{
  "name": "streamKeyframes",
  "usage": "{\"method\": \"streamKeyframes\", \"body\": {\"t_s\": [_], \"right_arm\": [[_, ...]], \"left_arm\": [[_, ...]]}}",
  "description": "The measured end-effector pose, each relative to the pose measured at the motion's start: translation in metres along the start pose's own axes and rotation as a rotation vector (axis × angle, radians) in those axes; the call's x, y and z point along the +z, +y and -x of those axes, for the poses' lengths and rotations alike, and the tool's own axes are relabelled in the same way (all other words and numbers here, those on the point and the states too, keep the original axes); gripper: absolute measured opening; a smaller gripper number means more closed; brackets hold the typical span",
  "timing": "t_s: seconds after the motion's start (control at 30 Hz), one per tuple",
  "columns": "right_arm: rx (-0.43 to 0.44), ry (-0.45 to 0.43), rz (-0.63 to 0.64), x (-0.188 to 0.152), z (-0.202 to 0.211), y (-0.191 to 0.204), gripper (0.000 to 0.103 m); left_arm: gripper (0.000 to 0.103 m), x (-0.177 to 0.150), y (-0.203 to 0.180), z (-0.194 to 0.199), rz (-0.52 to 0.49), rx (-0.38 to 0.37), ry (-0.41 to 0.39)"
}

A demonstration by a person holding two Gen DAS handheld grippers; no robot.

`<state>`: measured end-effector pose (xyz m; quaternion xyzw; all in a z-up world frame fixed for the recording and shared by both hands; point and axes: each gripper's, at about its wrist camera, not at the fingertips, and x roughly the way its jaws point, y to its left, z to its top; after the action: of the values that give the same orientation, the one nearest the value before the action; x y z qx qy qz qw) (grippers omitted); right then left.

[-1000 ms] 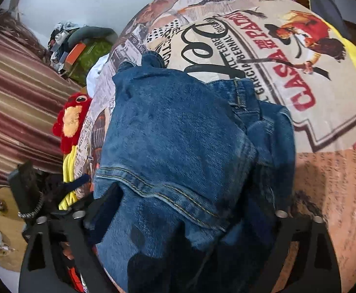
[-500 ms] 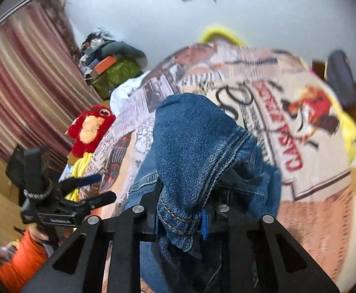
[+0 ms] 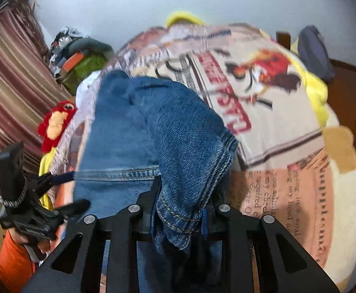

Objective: Fold large clothes

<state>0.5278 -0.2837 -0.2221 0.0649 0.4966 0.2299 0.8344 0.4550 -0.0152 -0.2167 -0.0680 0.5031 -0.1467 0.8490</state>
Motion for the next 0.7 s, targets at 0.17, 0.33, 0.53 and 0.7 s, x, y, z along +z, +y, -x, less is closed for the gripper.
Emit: {"method": "streamKeyframes", "body": {"t_s": [0.17,0.33,0.53,0.7], "right_arm": [[-0.111,-0.025,0.041,-0.009,-0.006,-0.008,0.078],[-0.159,-0.029,0.061,-0.016,0.005,-0.014,0.080],[-0.123,-0.005,0.041,-0.021,0.030,-0.013,0.080],[-0.093,-0.016,0.030,-0.017,0.050,-0.007,0.080]], "left_arm": [[0.103,-0.006,0.014,-0.007,0.056,-0.060,0.013],[0.103,-0.014,0.004,0.006,-0.010,0.005,-0.015],[0.103,-0.023,0.006,0.029,-0.068,0.050,-0.023],[0.103,-0.011,0.016,0.047,-0.080,0.114,-0.053]]}}
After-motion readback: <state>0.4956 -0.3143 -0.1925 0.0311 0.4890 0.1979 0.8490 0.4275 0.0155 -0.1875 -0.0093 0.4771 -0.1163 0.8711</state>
